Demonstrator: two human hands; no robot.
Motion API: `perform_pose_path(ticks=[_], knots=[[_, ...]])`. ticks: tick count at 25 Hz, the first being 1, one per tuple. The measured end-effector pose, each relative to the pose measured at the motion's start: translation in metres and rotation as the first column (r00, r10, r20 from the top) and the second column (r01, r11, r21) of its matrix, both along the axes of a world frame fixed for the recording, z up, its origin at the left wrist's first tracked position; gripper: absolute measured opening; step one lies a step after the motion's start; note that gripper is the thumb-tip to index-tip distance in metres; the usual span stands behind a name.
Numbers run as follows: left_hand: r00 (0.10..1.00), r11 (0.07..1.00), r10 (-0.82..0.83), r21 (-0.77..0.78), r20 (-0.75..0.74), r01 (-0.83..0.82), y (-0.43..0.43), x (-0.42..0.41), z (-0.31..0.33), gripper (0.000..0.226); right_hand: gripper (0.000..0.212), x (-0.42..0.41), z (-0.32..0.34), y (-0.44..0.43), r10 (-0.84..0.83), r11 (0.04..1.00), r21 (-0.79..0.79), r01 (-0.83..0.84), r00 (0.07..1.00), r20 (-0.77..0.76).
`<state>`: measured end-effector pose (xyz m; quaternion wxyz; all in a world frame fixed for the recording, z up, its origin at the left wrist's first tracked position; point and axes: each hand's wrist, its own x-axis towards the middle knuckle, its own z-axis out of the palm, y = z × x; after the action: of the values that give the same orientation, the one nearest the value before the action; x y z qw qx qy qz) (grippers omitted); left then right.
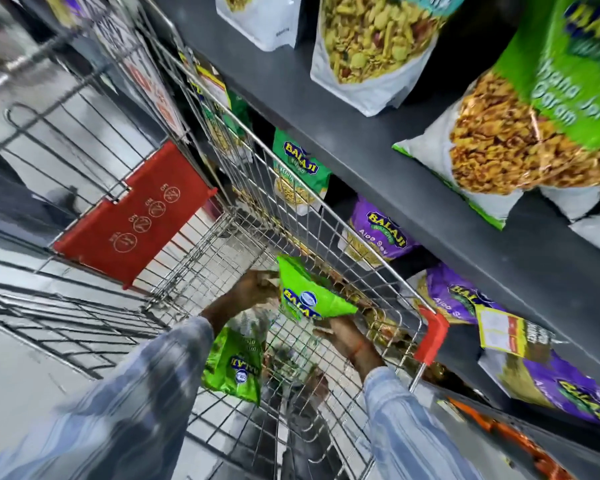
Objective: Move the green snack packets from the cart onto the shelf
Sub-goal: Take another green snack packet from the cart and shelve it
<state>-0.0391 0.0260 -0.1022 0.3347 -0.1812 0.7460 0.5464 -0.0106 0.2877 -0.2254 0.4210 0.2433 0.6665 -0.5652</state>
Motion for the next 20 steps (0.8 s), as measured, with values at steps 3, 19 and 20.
perform_pose_path(ticks=[3, 19, 20], knots=[[0.996, 1.000, -0.012, 0.000, -0.094, 0.012, 0.002, -0.002, 0.025, 0.037, 0.022, -0.002, 0.064, -0.015, -0.114, 0.990, -0.080, 0.117, 0.993, 0.038], [0.824, 0.973, 0.221, 0.180, -0.521, -0.147, 0.047, 0.032, 0.200, 0.033, 0.058, -0.004, 0.301, -0.008, 0.044, 0.994, -0.039, -0.097, 0.727, -0.685], [0.812, 0.973, 0.219, 0.188, -0.541, -0.136, 0.053, 0.029, 0.210, 0.037, 0.061, -0.003, 0.312, -0.003, 0.027, 0.998, -0.015, -0.055, 0.688, -0.725]])
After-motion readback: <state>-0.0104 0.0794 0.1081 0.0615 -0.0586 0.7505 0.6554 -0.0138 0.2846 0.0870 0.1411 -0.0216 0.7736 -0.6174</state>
